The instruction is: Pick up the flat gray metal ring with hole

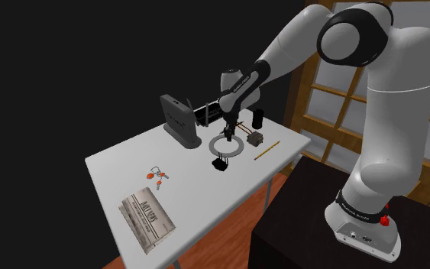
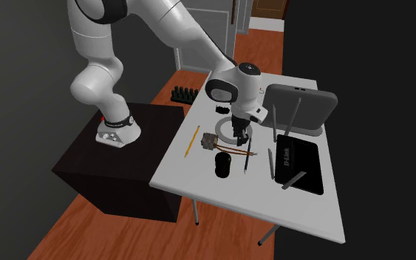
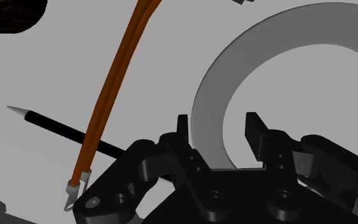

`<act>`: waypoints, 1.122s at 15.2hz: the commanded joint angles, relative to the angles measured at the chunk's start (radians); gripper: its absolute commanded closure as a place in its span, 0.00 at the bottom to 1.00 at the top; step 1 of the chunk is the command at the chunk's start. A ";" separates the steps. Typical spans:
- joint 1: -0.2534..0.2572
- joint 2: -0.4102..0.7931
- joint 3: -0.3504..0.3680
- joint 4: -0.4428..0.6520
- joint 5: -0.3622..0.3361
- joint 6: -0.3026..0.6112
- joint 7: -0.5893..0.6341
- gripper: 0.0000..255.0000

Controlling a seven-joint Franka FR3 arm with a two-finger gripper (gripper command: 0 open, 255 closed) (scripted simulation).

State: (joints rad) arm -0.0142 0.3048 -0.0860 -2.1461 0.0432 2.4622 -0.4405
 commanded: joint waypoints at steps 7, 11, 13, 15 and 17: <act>-0.001 -0.023 -0.004 0.003 -0.005 -0.033 0.002 1.00; 0.001 -0.060 -0.006 0.012 -0.011 -0.080 0.006 1.00; 0.002 -0.078 -0.007 0.018 -0.014 -0.104 0.008 1.00; 0.002 -0.096 -0.008 0.025 -0.017 -0.128 0.010 1.00; 0.003 -0.112 -0.009 0.033 -0.019 -0.152 0.012 1.00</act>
State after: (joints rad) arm -0.0104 0.1999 -0.0937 -2.1181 0.0250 2.3223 -0.4275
